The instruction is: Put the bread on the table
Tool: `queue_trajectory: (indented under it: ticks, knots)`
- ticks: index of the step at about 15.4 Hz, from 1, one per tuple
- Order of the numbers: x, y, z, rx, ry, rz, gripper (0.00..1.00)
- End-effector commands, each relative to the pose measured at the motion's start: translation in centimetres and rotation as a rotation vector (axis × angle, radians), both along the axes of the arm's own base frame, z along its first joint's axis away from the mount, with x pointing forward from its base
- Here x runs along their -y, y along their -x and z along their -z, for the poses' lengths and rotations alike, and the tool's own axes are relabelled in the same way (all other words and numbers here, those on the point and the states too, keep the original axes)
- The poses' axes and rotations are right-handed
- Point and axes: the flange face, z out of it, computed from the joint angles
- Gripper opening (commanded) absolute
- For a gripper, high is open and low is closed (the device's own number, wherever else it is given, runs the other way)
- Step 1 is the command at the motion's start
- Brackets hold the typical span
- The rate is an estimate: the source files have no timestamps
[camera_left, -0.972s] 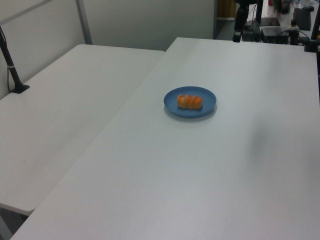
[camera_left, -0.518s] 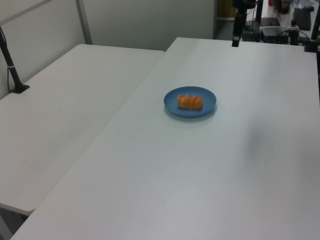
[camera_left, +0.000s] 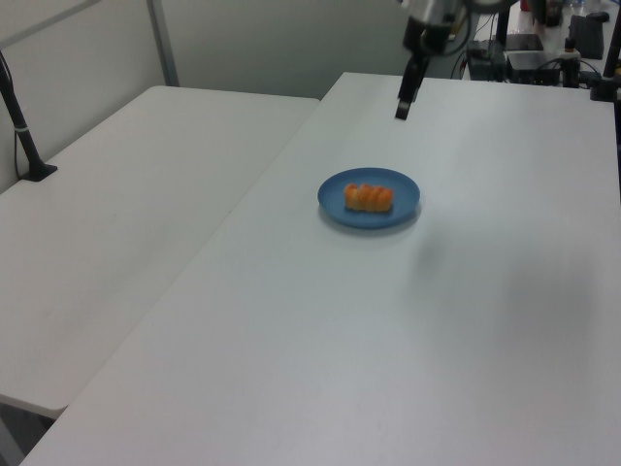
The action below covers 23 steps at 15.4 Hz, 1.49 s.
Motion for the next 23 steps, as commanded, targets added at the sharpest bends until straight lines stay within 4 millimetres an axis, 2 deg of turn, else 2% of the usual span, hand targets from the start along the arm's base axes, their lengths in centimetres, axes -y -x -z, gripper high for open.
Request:
queue_trajectory:
  ticks: [1,10,17,20,23]
  knots:
    - [-1.2,-2.6,3.0,0.030,0.043,-0.031,1.00]
    - [-1.2,-5.8,11.9,0.059,0.119,-0.035,1.00]
    - [-1.3,-6.6,16.1,0.053,0.139,-0.047,1.00]
    - [-1.1,-7.0,19.1,0.047,0.176,-0.074,1.00]
    - [-0.8,-7.1,19.9,0.050,0.181,-0.073,1.00]
